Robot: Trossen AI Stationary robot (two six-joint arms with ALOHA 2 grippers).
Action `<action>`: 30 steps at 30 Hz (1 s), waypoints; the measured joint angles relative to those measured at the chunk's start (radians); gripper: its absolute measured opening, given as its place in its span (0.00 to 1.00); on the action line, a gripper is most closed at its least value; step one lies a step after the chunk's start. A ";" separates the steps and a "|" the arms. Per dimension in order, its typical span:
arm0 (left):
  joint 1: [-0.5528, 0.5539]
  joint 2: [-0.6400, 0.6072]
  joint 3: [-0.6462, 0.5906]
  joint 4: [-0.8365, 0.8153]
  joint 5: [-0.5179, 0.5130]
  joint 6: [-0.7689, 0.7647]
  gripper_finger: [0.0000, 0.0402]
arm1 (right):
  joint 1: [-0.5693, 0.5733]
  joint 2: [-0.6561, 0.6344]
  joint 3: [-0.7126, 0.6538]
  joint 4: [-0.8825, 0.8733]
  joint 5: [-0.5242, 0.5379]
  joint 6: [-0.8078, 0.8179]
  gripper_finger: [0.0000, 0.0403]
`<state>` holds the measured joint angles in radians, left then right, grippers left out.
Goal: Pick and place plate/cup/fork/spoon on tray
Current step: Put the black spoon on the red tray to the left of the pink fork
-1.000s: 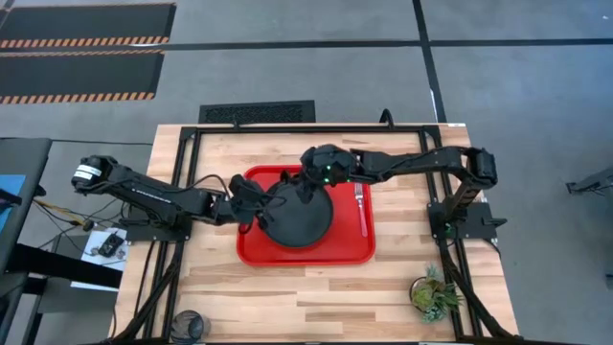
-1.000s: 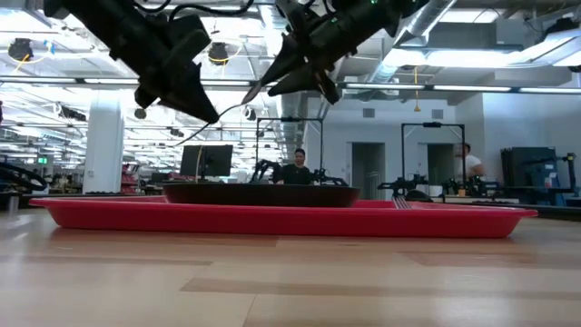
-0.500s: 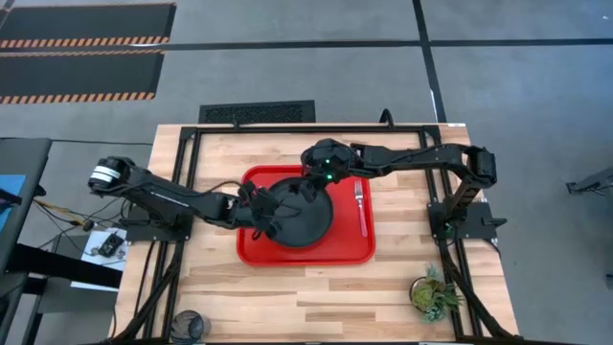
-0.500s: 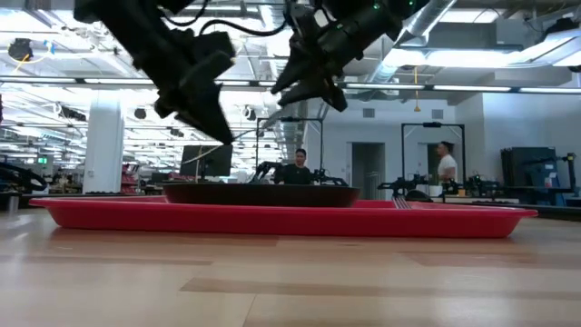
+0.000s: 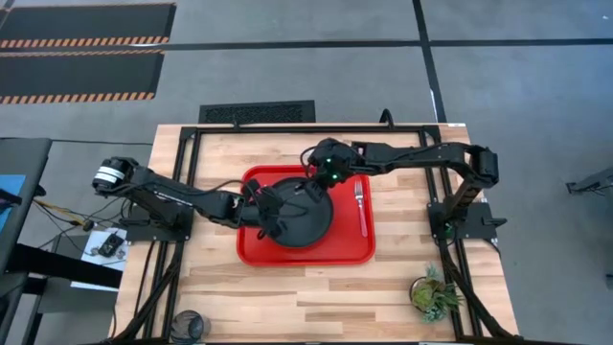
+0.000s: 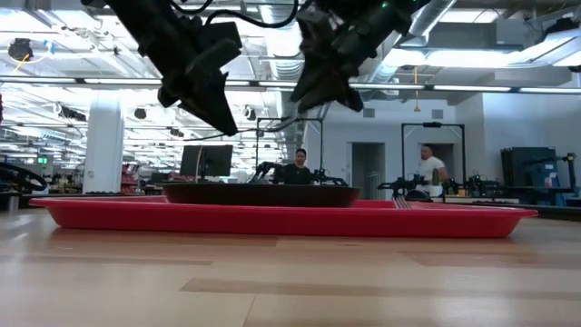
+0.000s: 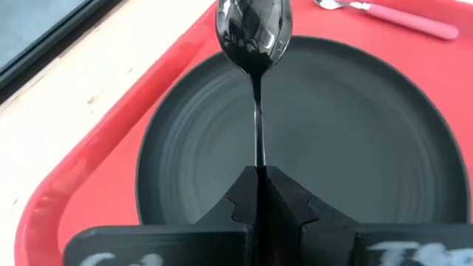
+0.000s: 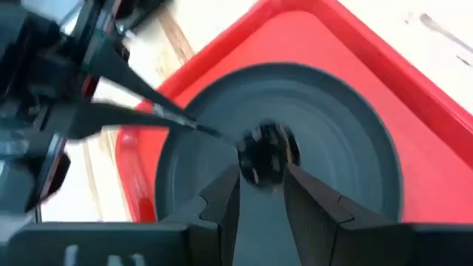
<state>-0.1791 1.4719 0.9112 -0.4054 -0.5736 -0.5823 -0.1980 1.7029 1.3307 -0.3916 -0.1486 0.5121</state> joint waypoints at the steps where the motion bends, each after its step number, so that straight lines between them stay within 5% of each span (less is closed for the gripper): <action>1: 0.000 0.000 0.000 -0.006 0.001 -0.004 0.00 | -0.003 -0.014 0.000 -0.015 0.000 -0.005 0.33; 19: -0.013 0.000 -0.001 0.036 -0.011 0.005 0.00 | -0.012 0.009 -0.001 -0.010 -0.059 0.053 0.43; 30: -0.013 0.000 0.000 0.063 -0.016 0.021 0.00 | 0.002 0.037 0.000 0.038 -0.060 0.071 0.30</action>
<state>-0.1925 1.4719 0.9108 -0.3426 -0.5898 -0.5617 -0.1963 1.7401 1.3304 -0.3538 -0.2082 0.5835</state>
